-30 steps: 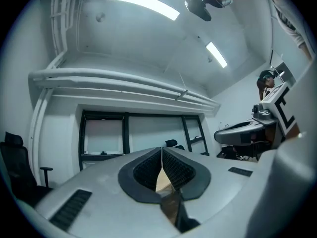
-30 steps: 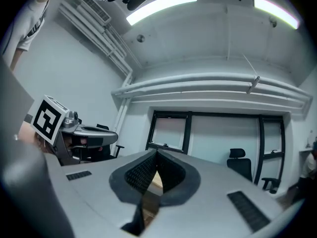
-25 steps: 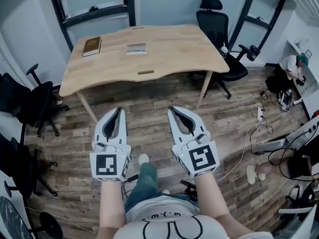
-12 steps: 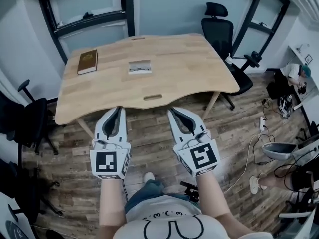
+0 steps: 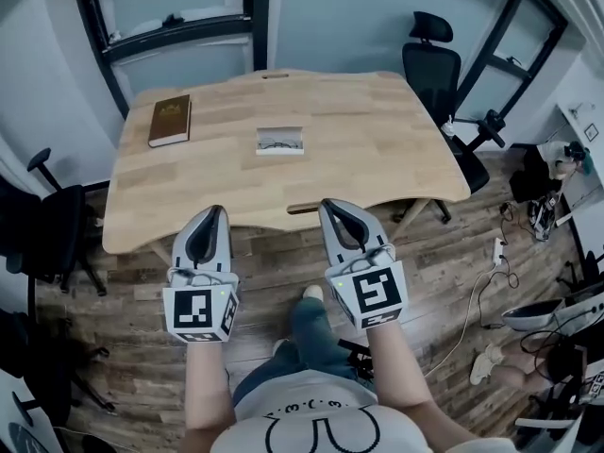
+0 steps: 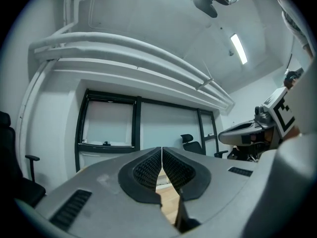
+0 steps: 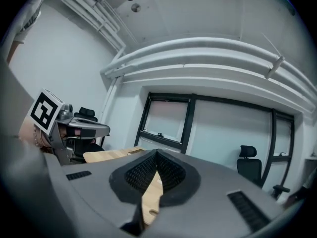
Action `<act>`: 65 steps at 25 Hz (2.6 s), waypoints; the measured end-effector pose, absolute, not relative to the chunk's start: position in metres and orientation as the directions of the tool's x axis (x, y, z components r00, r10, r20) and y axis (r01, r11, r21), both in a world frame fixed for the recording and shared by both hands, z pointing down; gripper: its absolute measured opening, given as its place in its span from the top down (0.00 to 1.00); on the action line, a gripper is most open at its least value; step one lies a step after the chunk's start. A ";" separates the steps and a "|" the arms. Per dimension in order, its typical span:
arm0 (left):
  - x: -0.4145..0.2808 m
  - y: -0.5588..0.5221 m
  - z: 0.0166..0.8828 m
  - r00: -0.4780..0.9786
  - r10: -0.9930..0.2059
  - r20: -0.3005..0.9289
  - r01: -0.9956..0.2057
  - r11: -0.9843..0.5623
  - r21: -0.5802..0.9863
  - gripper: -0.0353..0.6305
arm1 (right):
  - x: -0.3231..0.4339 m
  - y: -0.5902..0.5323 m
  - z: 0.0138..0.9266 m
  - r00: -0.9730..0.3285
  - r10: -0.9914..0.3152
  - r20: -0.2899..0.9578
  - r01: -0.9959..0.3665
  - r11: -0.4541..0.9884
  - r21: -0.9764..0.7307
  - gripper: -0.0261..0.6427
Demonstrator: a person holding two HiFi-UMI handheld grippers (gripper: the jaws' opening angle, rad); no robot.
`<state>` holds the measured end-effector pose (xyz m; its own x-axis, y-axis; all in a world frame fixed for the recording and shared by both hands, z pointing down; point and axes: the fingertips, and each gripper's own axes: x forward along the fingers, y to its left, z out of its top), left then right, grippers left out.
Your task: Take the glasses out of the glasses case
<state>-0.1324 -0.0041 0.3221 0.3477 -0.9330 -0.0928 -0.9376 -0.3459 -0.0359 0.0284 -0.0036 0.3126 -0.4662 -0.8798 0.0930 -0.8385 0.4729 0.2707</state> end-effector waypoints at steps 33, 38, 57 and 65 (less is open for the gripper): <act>-0.118 -0.340 0.386 0.193 -0.974 0.117 -0.979 -0.198 -0.037 0.92 | 0.042 -0.373 0.398 -0.601 -0.741 0.299 -0.724 0.663 0.189 0.88; -0.124 -0.352 0.396 0.210 -0.967 0.144 -0.976 -0.215 -0.025 0.92 | 0.028 -0.378 0.427 -0.641 -0.652 0.405 -0.664 0.735 0.133 0.57; -0.177 -0.351 0.467 0.178 -0.943 0.280 -0.984 -0.167 0.064 0.92 | -0.014 -0.388 0.578 -0.473 -0.310 0.825 -0.232 0.947 0.222 0.72; -0.195 -0.347 0.477 0.139 -0.943 0.304 -0.990 -0.123 0.073 0.92 | -0.020 -0.385 0.621 -0.327 -0.192 0.925 -0.030 0.981 0.193 0.72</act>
